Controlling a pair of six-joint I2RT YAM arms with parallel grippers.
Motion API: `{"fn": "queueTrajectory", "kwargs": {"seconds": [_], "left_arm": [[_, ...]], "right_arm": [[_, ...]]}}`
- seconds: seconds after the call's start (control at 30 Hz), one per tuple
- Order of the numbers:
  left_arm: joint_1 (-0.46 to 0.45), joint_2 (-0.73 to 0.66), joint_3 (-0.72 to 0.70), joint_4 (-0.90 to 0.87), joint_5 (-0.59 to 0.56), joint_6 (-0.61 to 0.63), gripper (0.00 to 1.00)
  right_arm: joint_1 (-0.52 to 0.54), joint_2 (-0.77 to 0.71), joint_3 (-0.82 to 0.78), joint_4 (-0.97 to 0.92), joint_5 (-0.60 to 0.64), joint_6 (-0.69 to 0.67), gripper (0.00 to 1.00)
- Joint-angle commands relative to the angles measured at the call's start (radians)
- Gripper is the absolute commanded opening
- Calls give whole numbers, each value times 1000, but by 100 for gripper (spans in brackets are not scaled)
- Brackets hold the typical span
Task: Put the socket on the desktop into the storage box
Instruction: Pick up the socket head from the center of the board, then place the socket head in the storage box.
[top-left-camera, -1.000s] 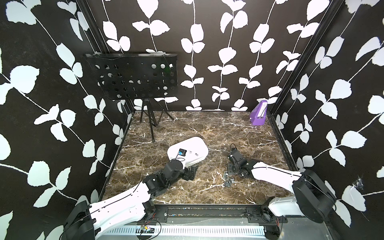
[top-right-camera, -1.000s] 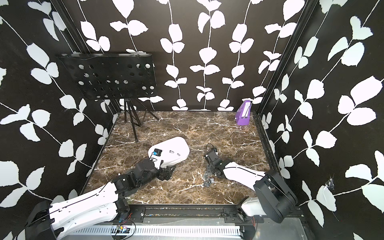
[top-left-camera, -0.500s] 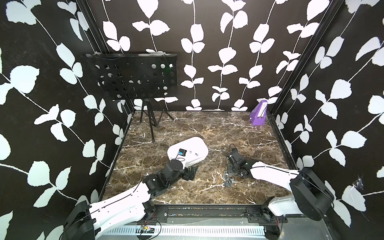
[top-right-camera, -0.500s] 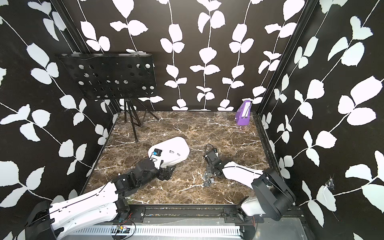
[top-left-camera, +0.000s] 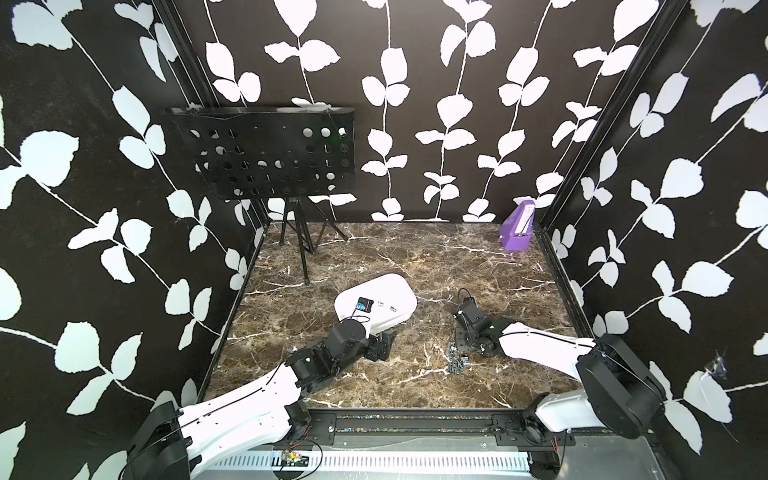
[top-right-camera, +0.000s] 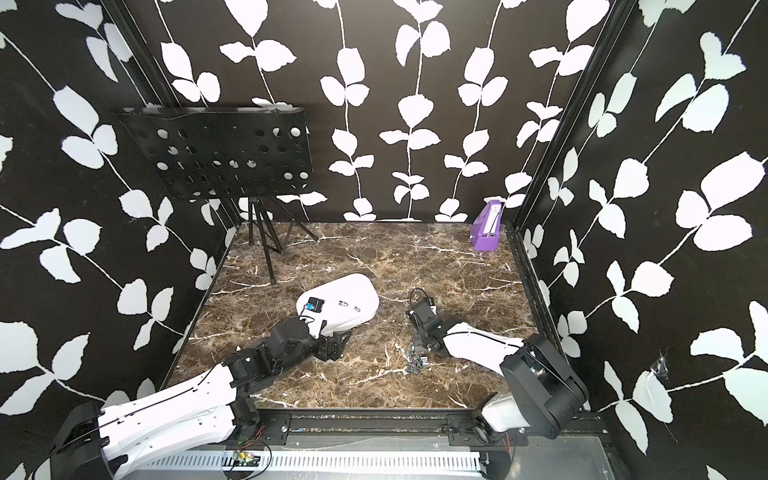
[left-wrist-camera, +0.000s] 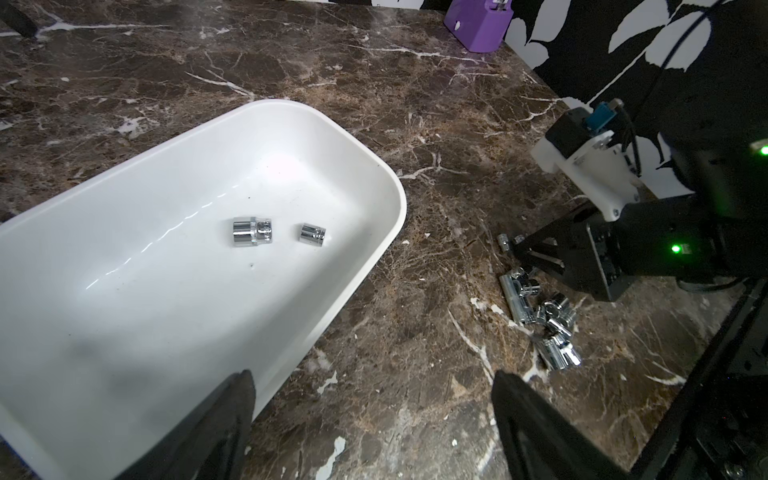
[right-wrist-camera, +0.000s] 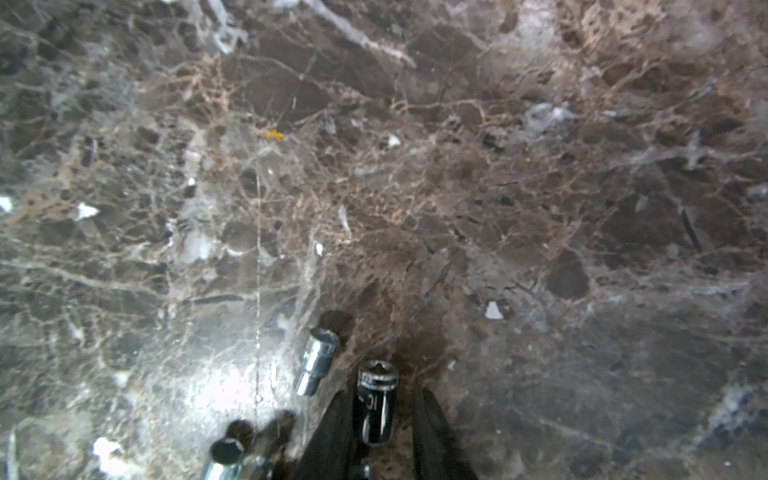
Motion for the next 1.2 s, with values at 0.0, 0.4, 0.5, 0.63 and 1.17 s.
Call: {"fn": "queueTrajectory", "kwargs": {"seconds": [0.0,0.4,0.5,0.63,1.17], "left_arm": [[-3,-7,-13,9,-5,-4,89],[-2,-16,-12,4,-8,-7,89],[-2,-19,-12,0,-14,-7,89],[-3,-30,-13,-9,-28,-6,89],[-3,-84,16,-265,-484,-85,92]], "right_arm": [[-5,25,21,-16,3,8,27],[-6,48,29,-18,-4,1,15],[-8,44,29,-24,1,-4,13],[-8,1,24,-36,20,-22,8],[82,-352,87,-100,-81,-95,2]]}}
